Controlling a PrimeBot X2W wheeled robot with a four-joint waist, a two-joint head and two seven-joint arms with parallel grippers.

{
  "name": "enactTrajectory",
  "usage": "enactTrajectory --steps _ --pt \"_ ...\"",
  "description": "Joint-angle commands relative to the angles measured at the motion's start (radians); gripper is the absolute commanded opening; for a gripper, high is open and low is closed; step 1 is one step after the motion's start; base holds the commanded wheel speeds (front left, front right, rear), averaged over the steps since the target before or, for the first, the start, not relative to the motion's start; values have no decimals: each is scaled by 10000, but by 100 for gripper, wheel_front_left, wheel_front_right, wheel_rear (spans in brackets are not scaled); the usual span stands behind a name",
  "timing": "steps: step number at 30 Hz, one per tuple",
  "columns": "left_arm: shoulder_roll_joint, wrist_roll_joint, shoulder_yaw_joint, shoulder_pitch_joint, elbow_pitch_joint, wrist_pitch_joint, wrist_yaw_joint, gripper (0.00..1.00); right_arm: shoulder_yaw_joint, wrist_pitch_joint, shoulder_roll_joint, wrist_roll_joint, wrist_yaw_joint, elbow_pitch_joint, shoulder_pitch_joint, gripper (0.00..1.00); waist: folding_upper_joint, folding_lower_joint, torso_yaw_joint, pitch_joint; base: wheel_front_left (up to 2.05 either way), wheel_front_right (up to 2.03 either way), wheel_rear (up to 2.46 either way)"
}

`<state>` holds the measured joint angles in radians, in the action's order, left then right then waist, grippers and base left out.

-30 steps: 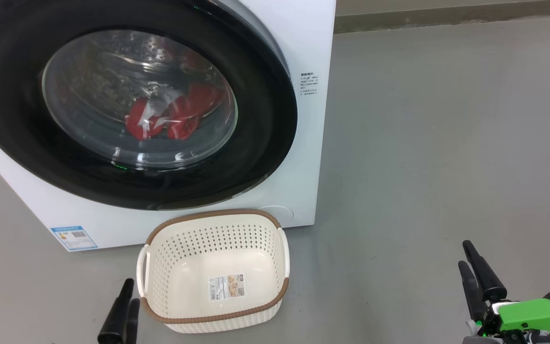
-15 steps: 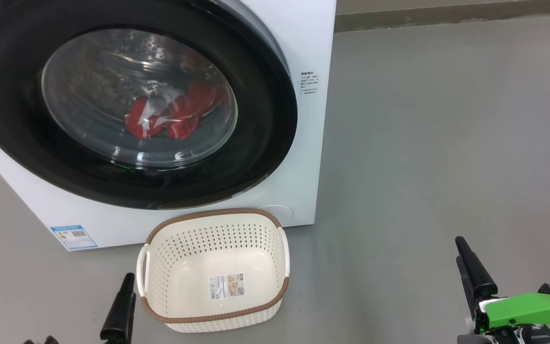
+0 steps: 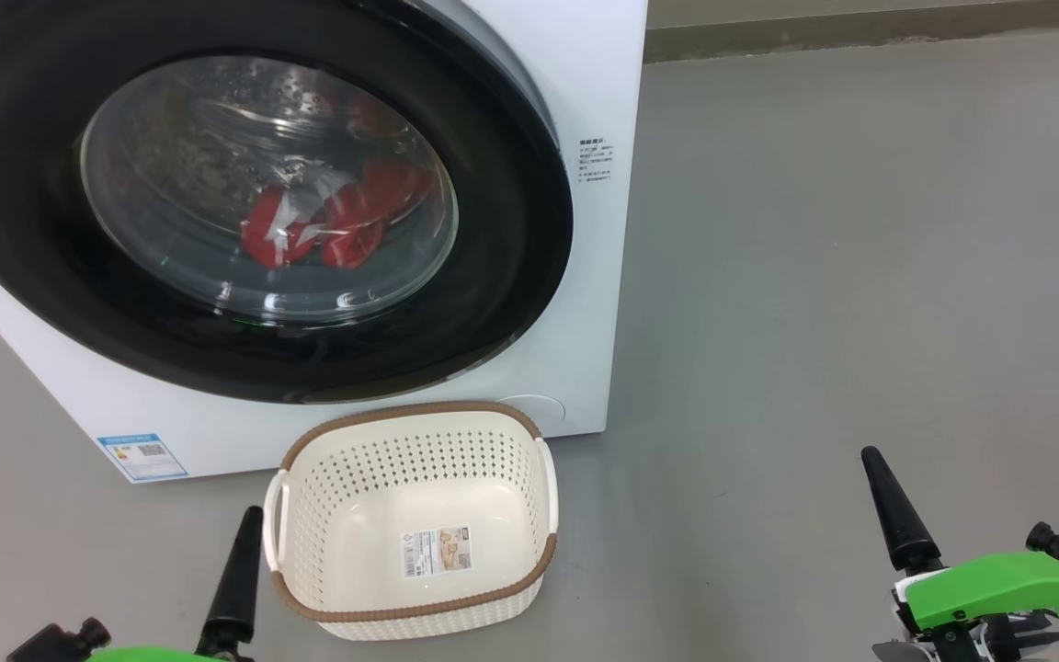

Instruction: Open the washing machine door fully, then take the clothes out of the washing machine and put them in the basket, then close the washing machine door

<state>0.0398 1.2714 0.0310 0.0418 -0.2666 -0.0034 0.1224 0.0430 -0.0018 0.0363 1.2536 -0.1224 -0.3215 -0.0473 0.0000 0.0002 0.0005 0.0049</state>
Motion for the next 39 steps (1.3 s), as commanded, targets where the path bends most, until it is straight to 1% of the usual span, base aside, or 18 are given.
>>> enactTrajectory --steps 1,12,15,21,22,35,39 --pt "174 -328 68 390 325 -110 28 100 -142 -120 177 -317 -28 316 -553 100 0 -2 0 -2 0 0 0" --pt "216 -2236 18 429 515 -433 35 100 -318 -444 197 -1972 -35 483 -639 100 0 -2 -4 9 0 0 0" --pt "268 -2912 20 440 544 -521 33 100 -369 -532 203 -2404 -37 522 -664 100 0 -2 -12 18 0 0 0" --pt "246 -4076 54 479 610 -696 -66 100 -487 -707 230 -3245 -41 547 -711 100 0 -2 -34 50 0 0 0" --pt "246 -4076 54 479 610 -696 -66 100 -487 -707 230 -3245 -41 547 -711 100 0 -2 -34 50 0 0 0" --pt "249 -6014 101 526 710 -1106 -115 100 -745 -1118 275 -4863 -50 382 -908 100 0 -2 -68 65 0 0 0" --pt "257 -6462 153 533 702 -1223 -98 100 -793 -1236 274 -5341 -53 388 -952 100 0 -2 -69 57 0 0 0"
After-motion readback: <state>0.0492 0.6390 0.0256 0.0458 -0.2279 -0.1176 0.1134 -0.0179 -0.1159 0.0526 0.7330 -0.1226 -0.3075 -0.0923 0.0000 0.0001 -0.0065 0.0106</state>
